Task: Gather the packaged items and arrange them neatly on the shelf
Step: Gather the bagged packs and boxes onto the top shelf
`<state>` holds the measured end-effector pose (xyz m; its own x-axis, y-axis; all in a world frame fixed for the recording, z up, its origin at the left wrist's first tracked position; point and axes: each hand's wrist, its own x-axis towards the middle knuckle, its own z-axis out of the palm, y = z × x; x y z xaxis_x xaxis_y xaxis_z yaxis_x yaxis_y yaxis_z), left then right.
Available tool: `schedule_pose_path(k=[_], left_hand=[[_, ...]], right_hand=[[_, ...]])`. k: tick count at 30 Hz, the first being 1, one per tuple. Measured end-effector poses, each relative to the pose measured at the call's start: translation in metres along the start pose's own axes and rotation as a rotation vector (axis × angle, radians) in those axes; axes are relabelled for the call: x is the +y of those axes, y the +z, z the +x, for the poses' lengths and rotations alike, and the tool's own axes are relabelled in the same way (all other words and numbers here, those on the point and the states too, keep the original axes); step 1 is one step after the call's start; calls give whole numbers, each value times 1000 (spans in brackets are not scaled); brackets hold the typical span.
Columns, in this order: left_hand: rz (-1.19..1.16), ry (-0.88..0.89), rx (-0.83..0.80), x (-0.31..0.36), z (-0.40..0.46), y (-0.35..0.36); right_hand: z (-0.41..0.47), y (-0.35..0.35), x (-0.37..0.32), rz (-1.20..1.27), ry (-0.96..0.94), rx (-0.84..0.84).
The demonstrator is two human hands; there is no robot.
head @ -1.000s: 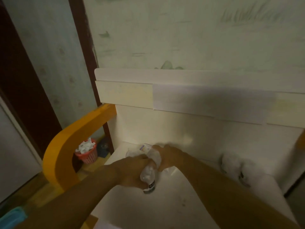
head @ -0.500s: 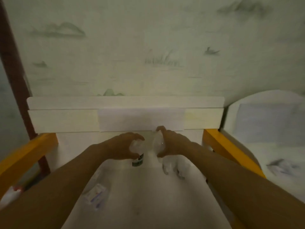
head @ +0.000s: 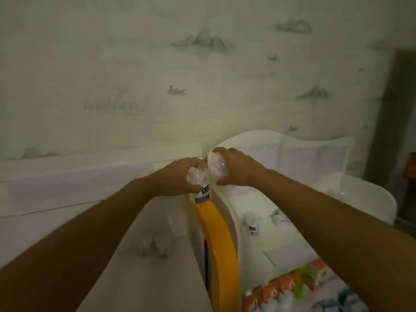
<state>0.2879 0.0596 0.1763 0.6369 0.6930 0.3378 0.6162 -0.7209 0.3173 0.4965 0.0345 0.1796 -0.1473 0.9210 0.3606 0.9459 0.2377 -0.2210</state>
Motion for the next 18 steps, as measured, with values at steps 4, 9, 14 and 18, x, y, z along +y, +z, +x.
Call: schedule_pose_path(k=[4, 9, 14, 18], left_hand=[[36, 25, -72, 55, 47, 42], [104, -6, -179, 96, 80, 104], [236, -40, -332, 105, 103, 158], [302, -56, -421, 103, 125, 200]], right_hand=[[-32, -23, 75, -3, 47, 4], [-69, -20, 152, 12, 94, -53], [-84, 2, 206, 44, 113, -87], [-82, 24, 244, 79, 157, -127]])
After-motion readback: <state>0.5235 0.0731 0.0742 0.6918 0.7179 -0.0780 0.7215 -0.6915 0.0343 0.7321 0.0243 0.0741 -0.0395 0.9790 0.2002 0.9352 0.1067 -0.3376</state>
